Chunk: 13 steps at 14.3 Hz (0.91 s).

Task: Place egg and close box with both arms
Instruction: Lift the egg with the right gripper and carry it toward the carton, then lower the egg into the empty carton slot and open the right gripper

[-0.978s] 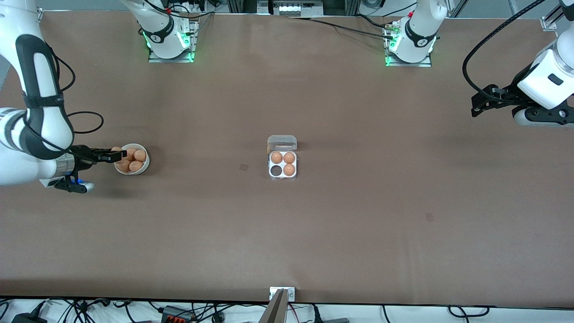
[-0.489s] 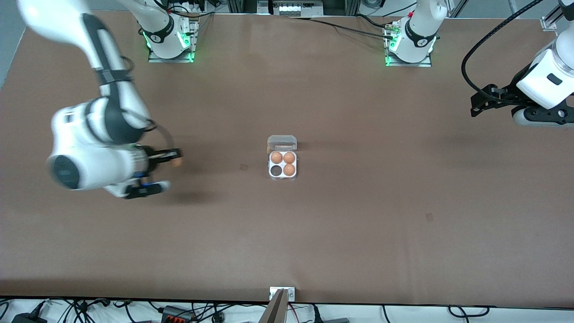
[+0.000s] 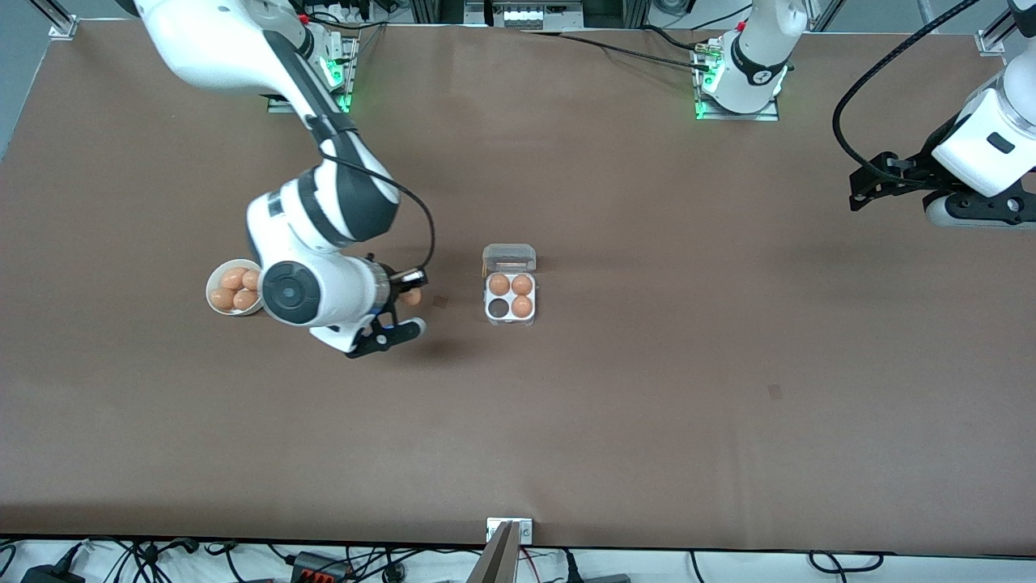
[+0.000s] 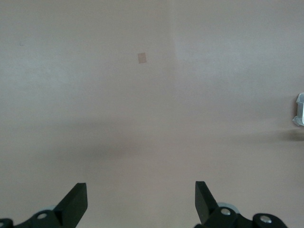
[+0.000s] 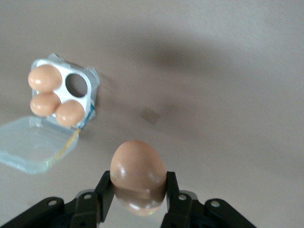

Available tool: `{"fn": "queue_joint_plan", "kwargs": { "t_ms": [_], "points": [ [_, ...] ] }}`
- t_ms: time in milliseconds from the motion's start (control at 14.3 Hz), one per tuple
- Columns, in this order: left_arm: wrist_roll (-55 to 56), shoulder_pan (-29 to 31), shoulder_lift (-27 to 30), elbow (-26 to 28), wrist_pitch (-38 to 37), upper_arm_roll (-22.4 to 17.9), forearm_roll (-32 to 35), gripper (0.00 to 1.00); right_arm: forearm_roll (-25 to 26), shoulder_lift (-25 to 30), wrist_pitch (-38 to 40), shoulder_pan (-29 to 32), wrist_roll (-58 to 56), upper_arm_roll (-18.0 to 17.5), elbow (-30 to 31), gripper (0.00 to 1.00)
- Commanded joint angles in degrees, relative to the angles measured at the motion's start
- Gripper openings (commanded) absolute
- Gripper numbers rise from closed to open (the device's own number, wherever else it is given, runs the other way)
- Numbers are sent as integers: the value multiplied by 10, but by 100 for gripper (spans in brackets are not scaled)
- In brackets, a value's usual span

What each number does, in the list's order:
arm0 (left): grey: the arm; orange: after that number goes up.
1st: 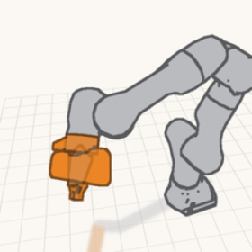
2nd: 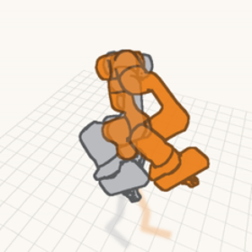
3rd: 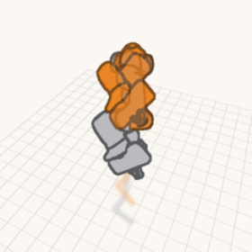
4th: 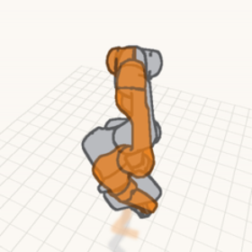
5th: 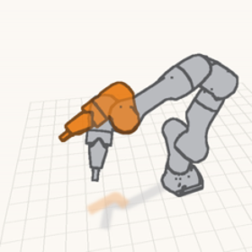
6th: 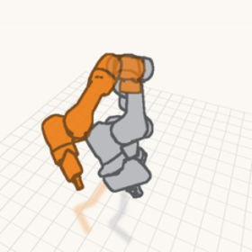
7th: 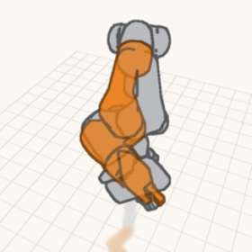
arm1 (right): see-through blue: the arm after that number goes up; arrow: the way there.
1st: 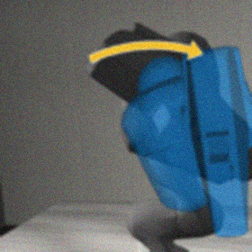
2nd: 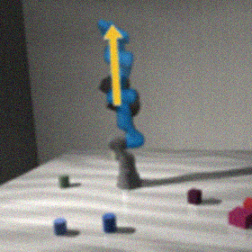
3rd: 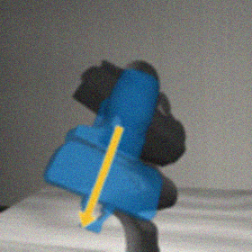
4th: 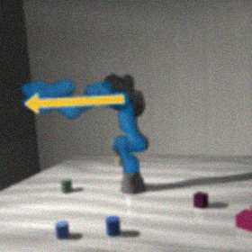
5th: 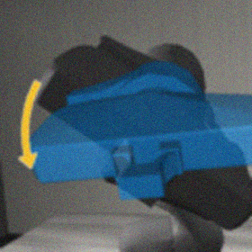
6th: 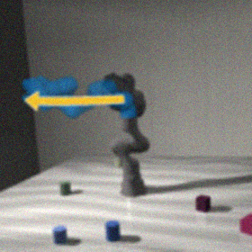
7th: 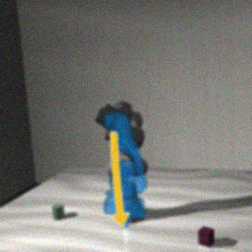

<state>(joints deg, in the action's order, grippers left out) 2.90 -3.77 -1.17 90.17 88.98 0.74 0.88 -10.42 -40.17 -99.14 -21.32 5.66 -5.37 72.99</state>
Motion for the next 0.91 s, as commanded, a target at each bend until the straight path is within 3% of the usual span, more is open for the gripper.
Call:
{"fn": "queue_joint_plan", "kwargs": {
  "t_ms": [0,838],
  "points": [
    [-7,0,4,-2,-5,0,-2,100,-1,-22,-24,-17,20,4,-21,35],
    [-8,-1,5,-2,-6,0,-2,100,-2,-93,-146,-104,155,4,-46,35]
  ]
}}
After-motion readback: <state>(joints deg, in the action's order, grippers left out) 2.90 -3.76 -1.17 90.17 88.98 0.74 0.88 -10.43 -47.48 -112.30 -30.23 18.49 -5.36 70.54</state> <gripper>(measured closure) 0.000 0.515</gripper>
